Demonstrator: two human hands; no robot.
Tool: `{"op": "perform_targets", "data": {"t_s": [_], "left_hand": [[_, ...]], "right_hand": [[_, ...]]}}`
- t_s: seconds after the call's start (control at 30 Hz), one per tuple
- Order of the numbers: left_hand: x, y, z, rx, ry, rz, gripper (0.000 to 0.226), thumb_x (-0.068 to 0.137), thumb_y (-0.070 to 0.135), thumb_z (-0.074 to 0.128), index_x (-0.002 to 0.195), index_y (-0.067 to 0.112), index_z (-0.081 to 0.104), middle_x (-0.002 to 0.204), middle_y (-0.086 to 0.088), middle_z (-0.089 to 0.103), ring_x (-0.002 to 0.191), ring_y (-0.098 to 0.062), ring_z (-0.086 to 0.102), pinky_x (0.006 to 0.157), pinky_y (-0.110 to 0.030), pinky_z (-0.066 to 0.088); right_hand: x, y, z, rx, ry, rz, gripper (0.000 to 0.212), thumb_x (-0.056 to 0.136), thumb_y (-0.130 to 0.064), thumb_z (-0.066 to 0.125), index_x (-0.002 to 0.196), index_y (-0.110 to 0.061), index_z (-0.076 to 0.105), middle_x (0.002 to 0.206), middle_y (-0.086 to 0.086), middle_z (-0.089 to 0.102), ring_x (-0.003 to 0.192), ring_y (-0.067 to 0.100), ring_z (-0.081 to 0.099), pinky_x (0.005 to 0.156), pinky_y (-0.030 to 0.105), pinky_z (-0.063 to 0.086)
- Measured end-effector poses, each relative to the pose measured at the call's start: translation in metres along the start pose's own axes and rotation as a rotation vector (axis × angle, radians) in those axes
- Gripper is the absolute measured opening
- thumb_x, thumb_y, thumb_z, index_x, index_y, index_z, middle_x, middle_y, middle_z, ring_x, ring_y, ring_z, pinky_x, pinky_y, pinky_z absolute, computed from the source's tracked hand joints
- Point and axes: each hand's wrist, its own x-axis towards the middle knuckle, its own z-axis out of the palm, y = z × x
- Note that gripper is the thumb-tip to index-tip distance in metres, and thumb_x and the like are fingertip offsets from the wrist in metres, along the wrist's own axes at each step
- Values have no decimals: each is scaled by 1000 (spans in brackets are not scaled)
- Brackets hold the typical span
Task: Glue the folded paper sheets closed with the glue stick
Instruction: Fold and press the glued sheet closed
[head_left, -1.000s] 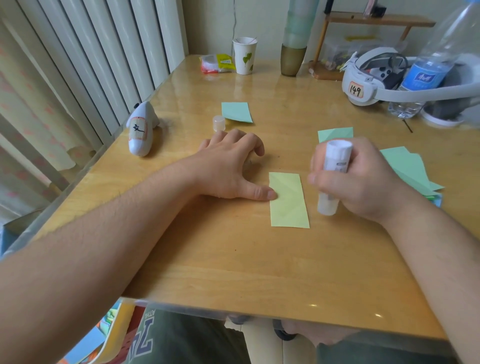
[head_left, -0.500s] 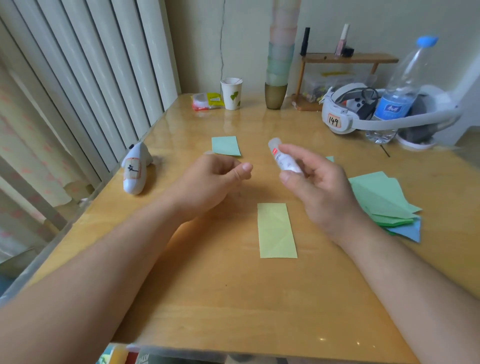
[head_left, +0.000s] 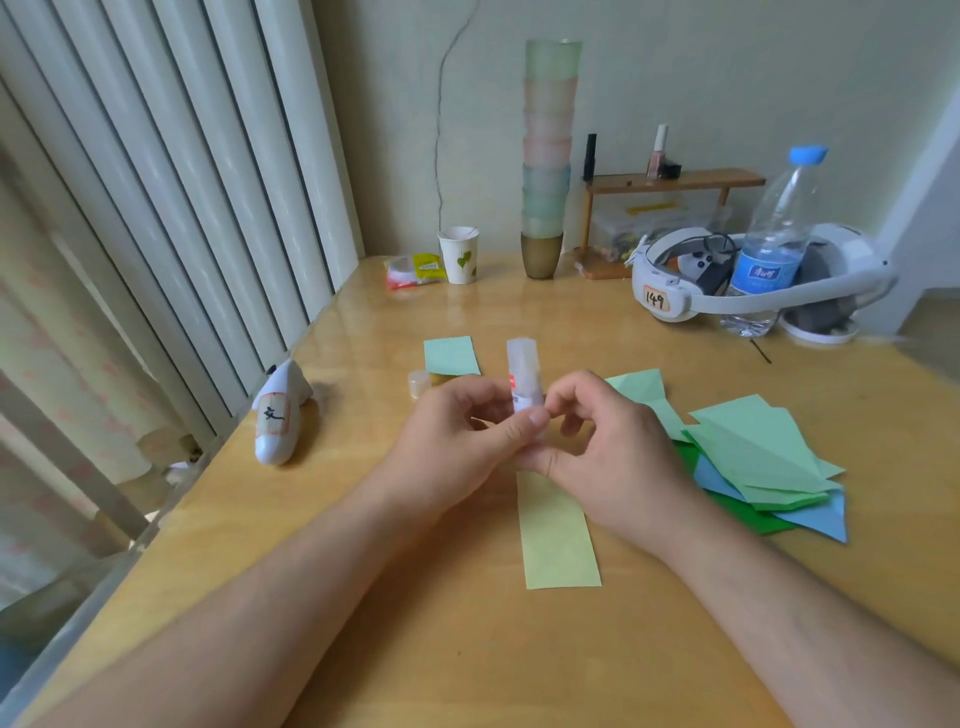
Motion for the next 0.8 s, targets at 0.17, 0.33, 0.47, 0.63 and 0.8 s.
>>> {"op": "perform_targets", "data": {"t_s": [0.17,0.33,0.47,0.63,0.8], "left_hand": [[4,1,-28,273,161,-9,6,91,33,82,94,28,79,84,10,77,76,-6,67,72,-28,52],[4,-11,-70,450,465,-121,7,90,38,77,88,31,77,70,21,70,64,4,60,58,-13,40],[6,-26,-81,552,525,-219,15,88,45,75,85,30,74,68,18,68,65,4,61,55,-12,37],[8,-35,-82,618,504,-287,16,85,51,74,91,35,74,79,16,71,79,-1,66,64,-24,45],[5,-35,-80,659,495,-309,16,83,47,72,83,31,70,72,12,70,74,-6,66,63,-30,51]], "right_hand": [[5,7,-8,-56,-17,-73,28,75,-46,87,99,-44,72,98,-24,63,93,-1,54,79,17,40],[15,35,-34,-273,174,-94,30,76,-11,77,101,-29,76,99,-14,64,99,18,52,90,28,39],[15,44,-49,-405,53,104,41,74,-17,72,111,-36,72,106,-17,60,106,21,48,97,45,47],[16,41,-47,-474,-101,188,41,80,-38,72,120,-41,64,115,-16,55,116,17,46,101,39,45],[15,48,-45,-374,-77,159,29,85,-22,73,112,-28,73,99,-13,61,99,15,56,84,26,40]]}}
